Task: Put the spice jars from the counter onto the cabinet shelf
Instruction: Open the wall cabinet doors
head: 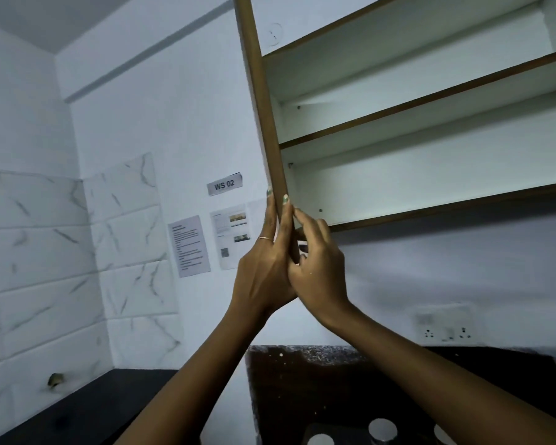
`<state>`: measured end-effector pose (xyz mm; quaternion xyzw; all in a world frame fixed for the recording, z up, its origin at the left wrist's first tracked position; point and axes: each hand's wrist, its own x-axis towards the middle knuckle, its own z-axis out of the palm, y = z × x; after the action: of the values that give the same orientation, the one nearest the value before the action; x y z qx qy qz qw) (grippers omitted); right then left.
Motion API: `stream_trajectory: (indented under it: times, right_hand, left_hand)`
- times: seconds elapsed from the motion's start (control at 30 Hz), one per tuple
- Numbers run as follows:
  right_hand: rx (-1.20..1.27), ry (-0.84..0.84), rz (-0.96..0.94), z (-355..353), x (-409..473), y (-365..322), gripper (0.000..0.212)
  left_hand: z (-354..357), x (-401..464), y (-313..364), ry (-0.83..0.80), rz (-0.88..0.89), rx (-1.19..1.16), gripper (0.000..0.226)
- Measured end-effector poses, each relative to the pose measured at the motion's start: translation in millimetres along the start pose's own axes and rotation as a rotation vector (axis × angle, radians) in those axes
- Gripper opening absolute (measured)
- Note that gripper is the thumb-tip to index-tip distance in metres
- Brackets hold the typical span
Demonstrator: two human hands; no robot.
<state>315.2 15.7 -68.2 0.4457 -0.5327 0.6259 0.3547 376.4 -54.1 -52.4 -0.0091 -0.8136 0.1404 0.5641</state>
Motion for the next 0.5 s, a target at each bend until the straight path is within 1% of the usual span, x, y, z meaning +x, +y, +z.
stream_trajectory:
  times: [0.17, 0.3, 0.4, 0.5]
  right_hand:
    - [0.018, -0.142, 0.003, 48, -10, -27, 0.065]
    - [-0.03, -0.248, -0.02, 88, -14, -43, 0.075]
    - [-0.078, -0.287, -0.047, 115, -18, -54, 0.077]
    - [-0.103, -0.32, -0.058, 137, -22, -63, 0.075]
  left_hand:
    - [-34, -25, -42, -0.041, -0.08, 0.102, 0.093]
    - [-56, -46, -75, -0.073, -0.128, 0.164, 0.097]
    - [-67, -57, -98, -0.145, -0.169, 0.225, 0.096]
    - [-76, -65, -116, -0.241, -0.21, 0.317, 0.089]
